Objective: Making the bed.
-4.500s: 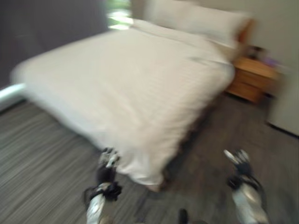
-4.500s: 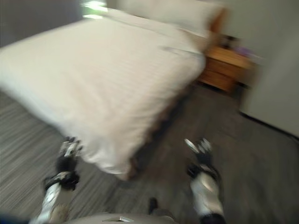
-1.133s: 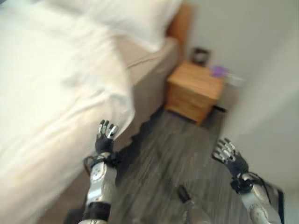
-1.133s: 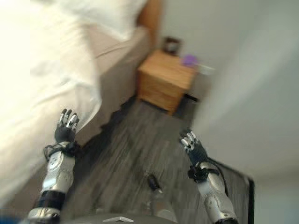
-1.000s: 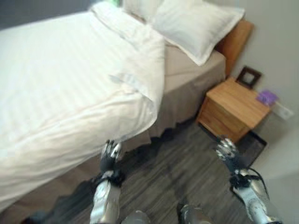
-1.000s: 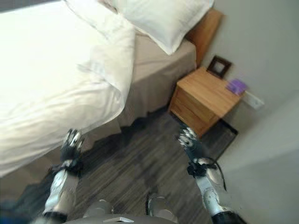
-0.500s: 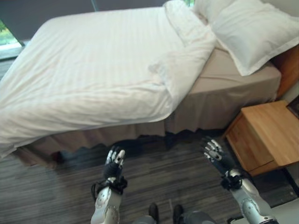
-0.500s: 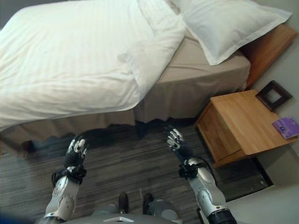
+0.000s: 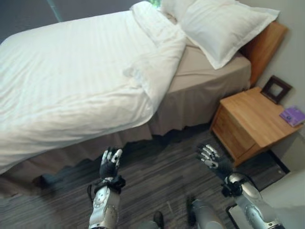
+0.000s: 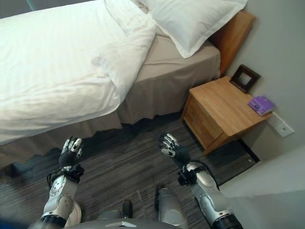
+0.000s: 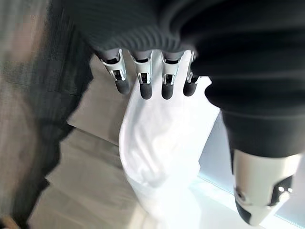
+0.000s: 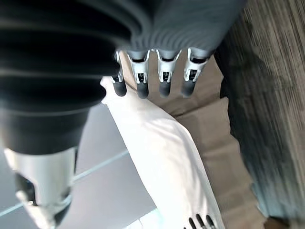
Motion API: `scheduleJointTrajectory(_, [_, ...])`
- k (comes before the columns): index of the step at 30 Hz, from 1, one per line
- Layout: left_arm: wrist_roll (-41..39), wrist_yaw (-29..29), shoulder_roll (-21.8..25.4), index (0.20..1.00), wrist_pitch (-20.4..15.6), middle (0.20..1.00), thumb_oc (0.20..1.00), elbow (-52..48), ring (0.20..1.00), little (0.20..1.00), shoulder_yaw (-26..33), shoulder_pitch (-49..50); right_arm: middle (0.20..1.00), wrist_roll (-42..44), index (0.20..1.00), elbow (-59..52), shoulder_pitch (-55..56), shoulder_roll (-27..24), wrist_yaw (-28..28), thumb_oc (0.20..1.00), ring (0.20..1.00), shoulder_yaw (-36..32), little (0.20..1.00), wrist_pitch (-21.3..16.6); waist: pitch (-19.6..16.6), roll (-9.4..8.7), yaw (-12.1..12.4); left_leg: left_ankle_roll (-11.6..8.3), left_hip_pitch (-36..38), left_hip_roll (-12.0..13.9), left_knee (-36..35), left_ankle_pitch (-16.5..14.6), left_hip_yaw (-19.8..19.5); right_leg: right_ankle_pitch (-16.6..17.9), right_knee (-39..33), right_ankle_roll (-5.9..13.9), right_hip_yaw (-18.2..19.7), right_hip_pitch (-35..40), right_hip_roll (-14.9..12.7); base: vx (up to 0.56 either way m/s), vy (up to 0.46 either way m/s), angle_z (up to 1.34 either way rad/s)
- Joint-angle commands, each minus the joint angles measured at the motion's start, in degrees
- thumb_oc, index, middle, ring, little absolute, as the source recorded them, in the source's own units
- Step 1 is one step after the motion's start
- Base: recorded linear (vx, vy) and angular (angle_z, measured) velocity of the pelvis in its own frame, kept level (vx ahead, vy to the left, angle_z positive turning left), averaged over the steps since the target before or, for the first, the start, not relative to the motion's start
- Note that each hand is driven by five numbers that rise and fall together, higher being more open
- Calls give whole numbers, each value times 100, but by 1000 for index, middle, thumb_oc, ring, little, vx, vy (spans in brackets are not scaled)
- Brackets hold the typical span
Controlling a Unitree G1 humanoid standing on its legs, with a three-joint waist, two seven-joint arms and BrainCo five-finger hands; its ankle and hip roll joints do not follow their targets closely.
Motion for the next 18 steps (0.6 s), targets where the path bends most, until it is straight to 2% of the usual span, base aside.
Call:
scheduleJointTrajectory(1, [187,-174,434,1000,-345,1000,1000,-332,1000,1000,-111,-444,1000,-122,1000,-200,-300,190,30,1000,1000,116,1000,-260,-186,-249,-369,-83,1595,97,-235,-348,-249,1686,-1427,502,-54,-36,43,355,-135,35])
scheduleJointTrajectory(4, [167,-267,410,1000,-311,1000,1000,-422,1000,1000,-324,-500,1000,-80,1000,-211,-278,184,44,1000,1000,106,1000,-257,-281,-257,-447,-185,1660,199,-48,-317,-426,1723,-1377,452,21,184,75,512,-284,46])
scheduleJointTrajectory(5, [193,-342,325,1000,-273,1000,1000,-475,1000,1000,-487,-462,1000,-83,1000,-66,-373,191,68,1000,1000,192,1000,-254,-405,-221,-485,-401,1588,402,562,160,-379,1703,-1163,254,38,371,225,473,-299,53])
scheduleJointTrajectory(6, [156,-336,245,1000,-262,1000,1000,-399,1000,1000,-532,-448,1000,-73,1000,70,-467,144,27,1000,1000,232,1000,-260,-434,-174,-489,-506,1335,494,1428,788,-386,1615,-1106,101,46,562,335,468,-300,68])
scheduleJointTrajectory(7, [156,-336,247,1000,-262,1000,1000,-399,1000,1000,-531,-449,1000,-72,1000,72,-469,146,27,1000,1000,233,1000,-260,-446,-187,-499,-505,1317,480,1426,800,-398,1619,-1105,102,42,549,318,432,-415,36])
scheduleJointTrajectory(8, [-260,-251,88,1000,-302,1000,1000,-477,1000,1000,-530,-480,1000,-6,1000,56,-661,62,-92,1000,1000,308,1000,-331,-340,-369,-347,-507,399,488,3326,1532,-233,1443,-1284,-207,-24,1138,354,392,-493,9])
scheduleJointTrajectory(9, [-322,-297,49,1000,-299,1000,1000,-511,1000,1000,-566,-522,1000,143,1000,-33,-659,25,-96,1000,1000,296,1000,-361,-243,-465,-279,-427,-69,615,3987,1568,-61,1353,-1379,-360,-8,1391,421,510,-619,-24])
scheduleJointTrajectory(10, [-240,-289,43,1000,-301,1000,1000,-488,1000,1000,-608,-542,1000,172,1000,-47,-668,0,-103,1000,1000,319,1000,-366,-181,-579,-185,-332,-319,543,4308,1487,15,1271,-1427,-433,53,1553,414,341,-403,-37])
scheduleJointTrajectory(11, [-143,-254,15,1000,-305,1000,1000,-445,1000,1000,-636,-546,1000,91,1000,-31,-684,-65,-145,1000,1000,308,1000,-382,-71,-577,-92,-337,-631,576,4470,1306,178,1171,-1427,-473,92,1739,474,336,-271,-26])
scheduleJointTrajectory(12, [-120,-246,-23,1000,-304,1000,1000,-399,1000,1000,-627,-541,1000,-17,1000,-6,-710,-136,-200,1000,1000,261,1000,-395,-31,-578,-14,-331,-936,593,4339,1244,307,1106,-1427,-485,138,1867,494,220,-144,0])
scheduleJointTrajectory(13, [-119,-246,-22,1000,-304,1000,1000,-398,1000,1000,-627,-543,1000,-17,1000,-6,-711,-135,-200,1000,1000,260,1000,-394,-42,-589,-16,-327,-946,579,4327,1258,312,1110,-1427,-483,140,1852,481,251,-97,16])
scheduleJointTrajectory(14, [-185,-248,-43,1000,-308,1000,1000,-345,1000,1000,-585,-533,1000,-101,1000,-22,-677,-209,-256,1000,1000,189,1000,-415,-68,-600,-9,-340,-1126,665,3943,1273,473,1077,-1427,-493,117,1927,472,284,-67,-1])
scheduleJointTrajectory(15, [-249,-282,-57,1000,-300,1000,1000,-373,1000,1000,-555,-478,1000,-80,1000,-92,-593,-254,-251,1000,1000,110,1000,-423,-91,-543,-12,-384,-1102,840,3308,1301,793,1017,-1427,-437,1,1995,469,388,-57,-1])
scheduleJointTrajectory(16, [-238,-309,-52,1000,-316,1000,1000,-360,1000,1000,-521,-430,1000,-72,1000,-126,-520,-265,-210,1000,1000,67,1000,-419,-111,-515,17,-431,-1081,884,2902,1350,945,960,-1427,-417,16,2047,475,349,-2,11])
scheduleJointTrajectory(18, [-83,-281,39,1000,-328,1000,1000,-304,1000,1000,-432,-350,1000,-177,1000,-156,-426,-288,-123,1000,1000,51,1000,-412,-131,-442,84,-452,-1131,732,1978,1521,917,866,-1427,-376,85,2114,556,440,68,-3])
